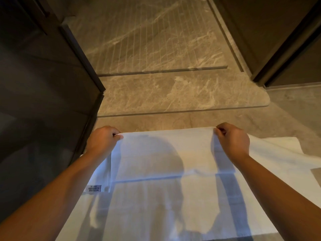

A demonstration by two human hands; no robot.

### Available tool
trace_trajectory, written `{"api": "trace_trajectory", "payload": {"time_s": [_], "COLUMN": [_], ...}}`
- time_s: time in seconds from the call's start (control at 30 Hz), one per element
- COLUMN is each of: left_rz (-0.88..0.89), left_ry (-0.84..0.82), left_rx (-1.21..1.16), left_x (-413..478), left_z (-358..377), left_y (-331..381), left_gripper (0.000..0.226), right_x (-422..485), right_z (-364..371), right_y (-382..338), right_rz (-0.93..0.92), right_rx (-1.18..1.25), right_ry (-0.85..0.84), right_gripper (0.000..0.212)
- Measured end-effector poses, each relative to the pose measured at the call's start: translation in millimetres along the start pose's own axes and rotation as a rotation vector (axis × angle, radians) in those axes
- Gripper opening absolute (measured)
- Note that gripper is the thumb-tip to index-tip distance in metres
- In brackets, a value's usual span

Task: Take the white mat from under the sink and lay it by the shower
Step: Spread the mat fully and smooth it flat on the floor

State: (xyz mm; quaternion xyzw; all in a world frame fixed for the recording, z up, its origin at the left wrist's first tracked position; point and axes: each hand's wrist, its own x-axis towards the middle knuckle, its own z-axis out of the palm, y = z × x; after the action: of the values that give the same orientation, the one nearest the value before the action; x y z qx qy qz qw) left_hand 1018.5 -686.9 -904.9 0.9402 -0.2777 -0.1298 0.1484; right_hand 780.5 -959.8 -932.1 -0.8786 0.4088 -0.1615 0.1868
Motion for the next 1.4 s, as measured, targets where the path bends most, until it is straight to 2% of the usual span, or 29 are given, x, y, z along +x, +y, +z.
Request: {"api": "trace_trajectory", "payload": {"time_s": [0.23, 0.27, 0.37, 0.4, 0.47, 0.67, 0.77, 0.83, 1.17, 1.4], "left_rz": [-0.005, -0.008, -0.022, 0.000, 0.073, 0.151, 0.360, 0.413, 0.459, 0.475], "left_ry": [0.226, 0.255, 0.294, 0.271, 0.185, -0.066, -0.135, -0.193, -0.331, -0.416], "left_rx": [-0.137, -0.179, -0.278, -0.261, -0.278, -0.546, -0.378, -0.331, -0.203, -0.121], "left_x": [34.2, 38.7, 44.4, 42.2, 29.7, -36.5, -60.2, -72.9, -111.9, -142.1], "left_z": [-10.7, -9.6, -0.1, 5.7, 20.8, 68.4, 82.6, 86.9, 104.5, 107.3], "left_y": [11.3, 12.0, 15.7, 17.2, 21.8, 52.2, 53.5, 50.5, 38.0, 33.3], "left_gripper": [0.018, 0.018, 0.013, 0.013, 0.012, 0.009, 0.007, 0.009, 0.044, 0.048], "right_x": [30.2, 33.3, 31.3, 26.8, 13.3, -47.9, -74.7, -85.6, -106.3, -135.4], "right_z": [2.4, 3.9, 10.8, 13.6, 17.0, 10.1, 4.0, -0.2, -12.2, -25.7], "right_y": [-13.2, -12.4, -7.7, -5.5, -1.2, 28.1, 44.2, 52.7, 59.1, 68.3], "right_rz": [0.011, 0.006, -0.037, -0.051, -0.073, -0.138, -0.158, -0.181, -0.175, -0.173], "right_rx": [0.099, 0.125, 0.187, 0.186, 0.204, 0.163, 0.066, -0.005, -0.149, -0.166], "right_ry": [0.100, 0.046, -0.252, -0.302, -0.297, -0.222, -0.255, -0.298, -0.416, -0.483], "right_gripper": [0.018, 0.024, 0.051, 0.057, 0.056, 0.029, 0.028, 0.032, 0.039, 0.042]}}
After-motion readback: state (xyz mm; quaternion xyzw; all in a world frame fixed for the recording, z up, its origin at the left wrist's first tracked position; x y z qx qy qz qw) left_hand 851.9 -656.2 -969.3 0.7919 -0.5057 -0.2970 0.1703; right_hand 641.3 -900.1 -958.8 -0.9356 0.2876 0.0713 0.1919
